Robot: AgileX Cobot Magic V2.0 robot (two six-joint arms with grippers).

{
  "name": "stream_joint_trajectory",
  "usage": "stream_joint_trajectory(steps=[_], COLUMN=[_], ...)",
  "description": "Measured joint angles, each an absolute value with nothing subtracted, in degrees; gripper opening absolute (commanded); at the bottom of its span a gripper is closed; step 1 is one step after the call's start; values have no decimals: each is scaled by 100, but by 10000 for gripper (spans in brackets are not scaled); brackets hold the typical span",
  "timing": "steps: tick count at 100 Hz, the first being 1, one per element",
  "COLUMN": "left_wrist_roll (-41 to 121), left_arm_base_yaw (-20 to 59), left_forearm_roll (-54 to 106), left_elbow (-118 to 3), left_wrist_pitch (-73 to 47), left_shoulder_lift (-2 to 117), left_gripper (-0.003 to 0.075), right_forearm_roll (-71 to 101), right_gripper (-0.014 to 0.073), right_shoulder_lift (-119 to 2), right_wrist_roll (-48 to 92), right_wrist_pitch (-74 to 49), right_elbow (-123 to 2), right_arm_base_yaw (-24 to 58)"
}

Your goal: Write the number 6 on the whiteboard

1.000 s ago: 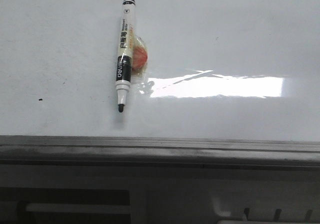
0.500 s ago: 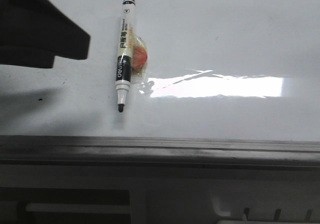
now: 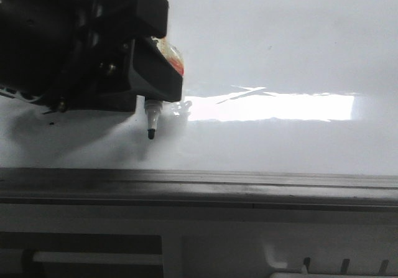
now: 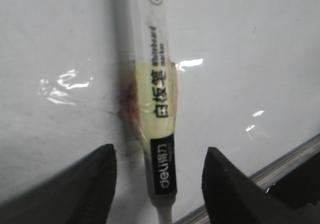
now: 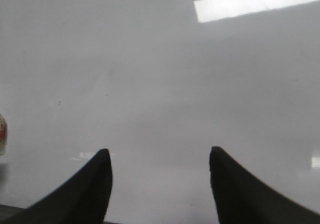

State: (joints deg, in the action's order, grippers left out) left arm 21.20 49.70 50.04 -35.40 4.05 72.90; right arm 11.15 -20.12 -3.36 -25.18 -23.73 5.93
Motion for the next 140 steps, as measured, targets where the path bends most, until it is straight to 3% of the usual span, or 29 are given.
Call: stream_joint_trajectory(steps=[15, 33, 45, 66, 85, 113, 140], left_wrist_roll=[2120, 2120, 2191, 3227, 4621, 4920, 4929], left_arm_base_yaw=[4970, 4970, 4970, 5100, 5146, 5146, 5146], left_forearm_roll=[5013, 4878, 3872, 1900, 1539, 1529, 1705], left_elbow=[-3592, -3603, -3711, -4134, -4171, -4171, -4171], left_wrist_pitch=[363, -32, -787, -2346, -2794, -2852, -2854], left_shoulder_lift=[7423, 7422, 7269, 6661, 6276, 6154, 6154], left_gripper=[-23, -19, -19, -19, -18, -19, -19], right_forearm_roll=[1115, 1124, 1341, 2090, 2200, 2264, 2216], right_gripper=[386, 386, 386, 386, 386, 386, 386], right_shoulder_lift=[-2012, -2012, -2086, -2701, -3607, -4633, -5465], right_wrist_roll=[-336, -270, 248, 1951, 2821, 3044, 3053], right_wrist_pitch=[-2518, -2518, -2648, -2931, -2924, -1488, -468], right_elbow=[-2373, -2373, -2501, -2952, -3160, -3172, -3217], right_arm_base_yaw=[620, 702, 1016, 2105, 3354, 4779, 5205])
